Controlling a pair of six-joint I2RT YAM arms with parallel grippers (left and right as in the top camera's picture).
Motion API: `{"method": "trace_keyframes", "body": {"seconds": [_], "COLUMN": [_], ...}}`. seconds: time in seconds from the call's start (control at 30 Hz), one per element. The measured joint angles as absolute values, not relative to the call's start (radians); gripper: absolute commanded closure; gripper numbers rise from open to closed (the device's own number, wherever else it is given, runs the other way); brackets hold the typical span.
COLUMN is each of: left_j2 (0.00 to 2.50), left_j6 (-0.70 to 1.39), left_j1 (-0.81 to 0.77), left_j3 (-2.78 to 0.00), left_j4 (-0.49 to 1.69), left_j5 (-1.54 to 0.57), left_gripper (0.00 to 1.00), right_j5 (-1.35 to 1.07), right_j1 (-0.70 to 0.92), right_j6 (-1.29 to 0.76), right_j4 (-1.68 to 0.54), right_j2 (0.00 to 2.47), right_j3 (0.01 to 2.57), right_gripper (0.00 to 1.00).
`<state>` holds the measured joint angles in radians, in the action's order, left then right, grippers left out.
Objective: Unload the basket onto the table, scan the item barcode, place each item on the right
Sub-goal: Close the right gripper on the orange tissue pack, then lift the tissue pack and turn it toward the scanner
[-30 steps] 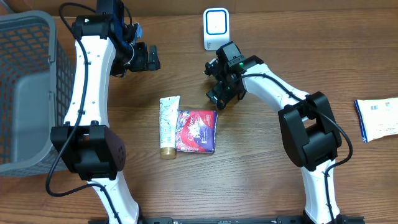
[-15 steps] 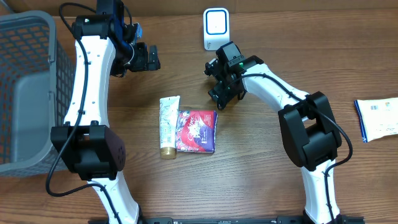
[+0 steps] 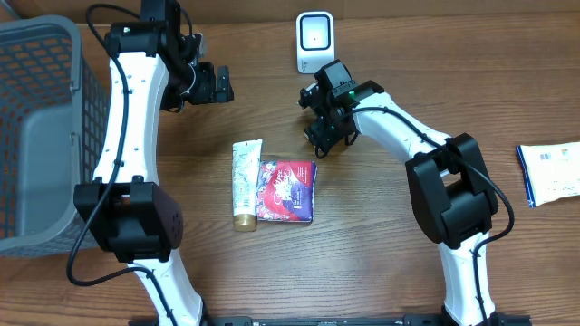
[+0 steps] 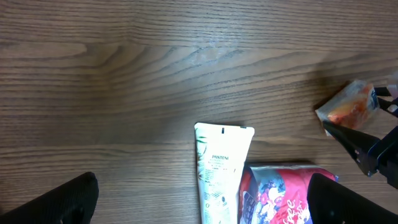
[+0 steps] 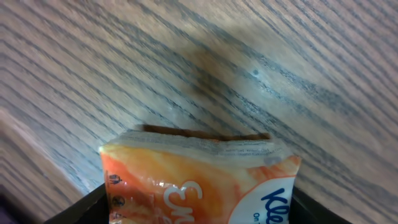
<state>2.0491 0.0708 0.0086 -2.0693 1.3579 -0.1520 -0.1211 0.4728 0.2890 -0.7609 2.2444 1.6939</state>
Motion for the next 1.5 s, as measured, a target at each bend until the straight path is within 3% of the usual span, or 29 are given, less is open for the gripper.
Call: {"method": "trace_keyframes", "body": {"seconds": [0.4,0.63,0.87,1.0,1.1,1.5], "left_j2": [2.049,2.049,2.049,2.049,2.049,2.049], "left_j6": [0.071,0.071,0.071,0.071,0.071,0.071], "left_j1": [0.009,0.009,0.009,0.009,0.009,0.009], "left_j3": [-2.069,-2.069,-2.069,-2.069,-2.069,-2.069], "left_j4": [1.358,1.358,1.358,1.358,1.358,1.358], "left_j5": [-0.152,-0.152,-0.152,-0.152,-0.152,-0.152], "left_gripper": [0.0,0.0,0.0,0.0,0.0,0.0], "right_j5": [-0.228,-0.393,-0.587,-0.763,-0.868,-0.998], "right_j1": [0.47,0.429,0.342,0.28,0.242,0.117], "right_j6": [0.061,-0.115,-0.28,-0.335,-0.35,-0.374], "right_j4": [-0.914,-1.09,-1.233,-1.284,-1.304,-1.381], "right_j2": [2.248,2.249,2.249,2.249,2.249,2.249], "right_j3": [1.792,1.979,2.001,2.001,2.001,2.001], "right_gripper": [0.36,0.39,0.44,0.42,0.32,0.3]}}
